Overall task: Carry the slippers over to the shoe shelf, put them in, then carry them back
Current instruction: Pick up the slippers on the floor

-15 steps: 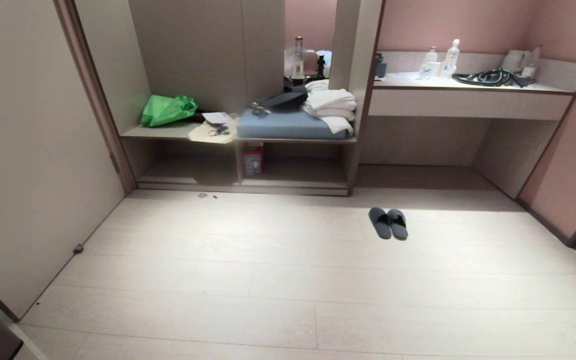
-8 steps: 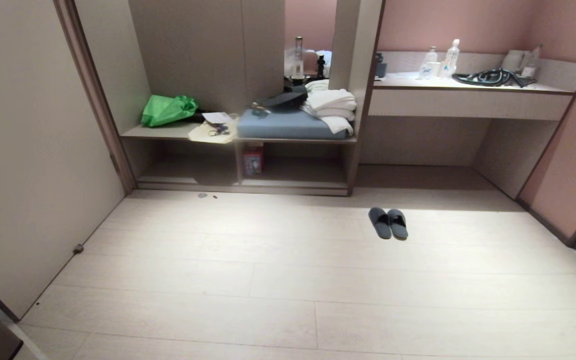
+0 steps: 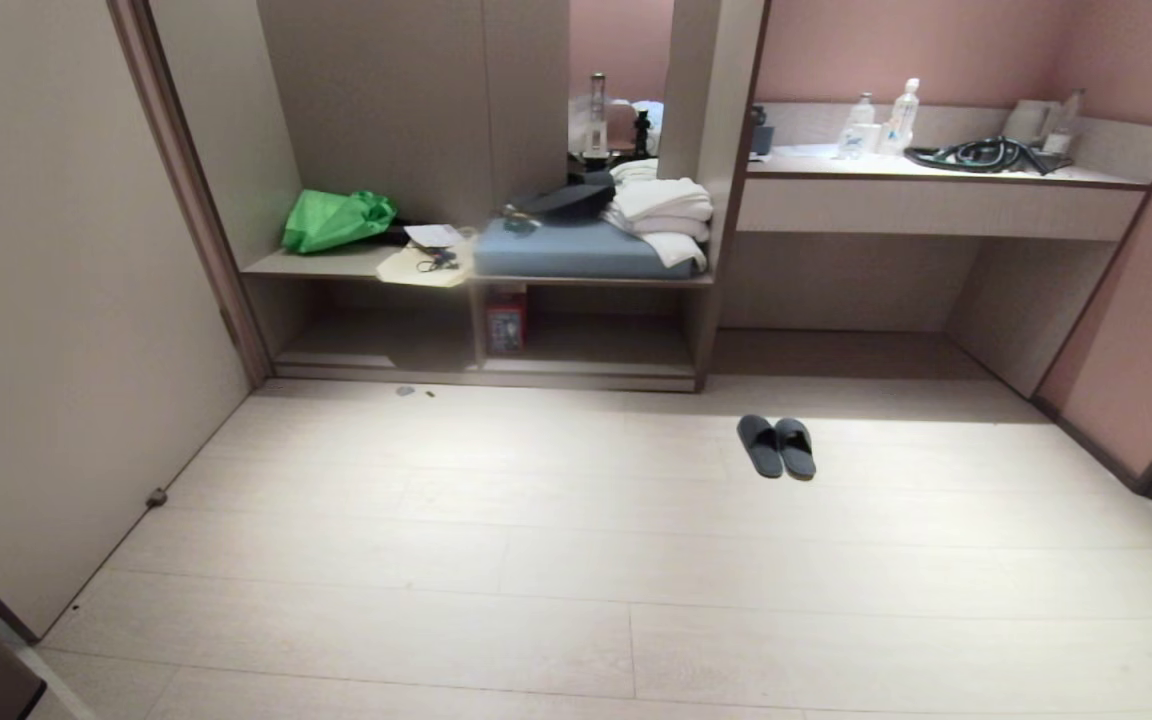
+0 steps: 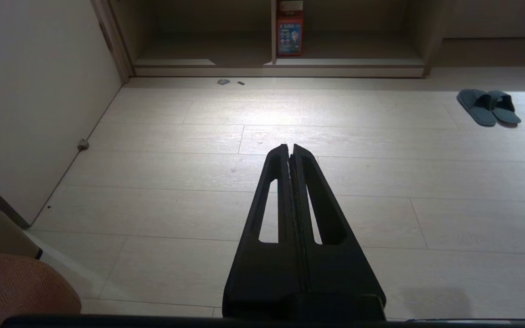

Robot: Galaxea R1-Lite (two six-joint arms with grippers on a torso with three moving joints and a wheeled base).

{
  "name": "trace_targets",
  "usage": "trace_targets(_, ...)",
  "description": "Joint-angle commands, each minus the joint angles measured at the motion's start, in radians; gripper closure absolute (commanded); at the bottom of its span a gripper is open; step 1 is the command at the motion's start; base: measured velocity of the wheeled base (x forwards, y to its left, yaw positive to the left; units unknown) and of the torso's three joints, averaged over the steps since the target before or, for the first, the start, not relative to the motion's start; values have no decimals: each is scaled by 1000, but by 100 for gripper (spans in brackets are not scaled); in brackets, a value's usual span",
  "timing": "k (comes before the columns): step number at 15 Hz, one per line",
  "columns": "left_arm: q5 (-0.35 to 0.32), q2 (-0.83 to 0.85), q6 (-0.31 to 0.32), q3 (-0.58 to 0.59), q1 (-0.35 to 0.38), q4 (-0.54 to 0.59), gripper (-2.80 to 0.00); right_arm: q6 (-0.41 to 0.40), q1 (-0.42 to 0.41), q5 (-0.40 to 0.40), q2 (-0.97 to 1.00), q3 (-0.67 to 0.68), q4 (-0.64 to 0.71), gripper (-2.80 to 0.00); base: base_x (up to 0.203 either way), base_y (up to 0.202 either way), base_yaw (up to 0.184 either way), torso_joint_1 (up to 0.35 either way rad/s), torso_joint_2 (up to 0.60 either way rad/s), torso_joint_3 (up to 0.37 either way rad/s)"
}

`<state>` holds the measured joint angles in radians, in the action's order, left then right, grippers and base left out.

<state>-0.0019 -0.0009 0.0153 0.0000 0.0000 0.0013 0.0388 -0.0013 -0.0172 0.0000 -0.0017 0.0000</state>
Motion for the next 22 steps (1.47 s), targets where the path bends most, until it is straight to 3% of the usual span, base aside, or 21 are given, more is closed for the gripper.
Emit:
trace_targets(1, 0, 1, 0, 0, 0, 0, 0, 11, 1, -3, -2, 1, 0, 0, 0, 0, 0, 0, 0, 0)
trace_targets(22, 0, 1, -2, 0, 0, 0, 0, 23, 0, -4, -1, 2, 0, 0, 0, 0, 0, 0, 0, 0)
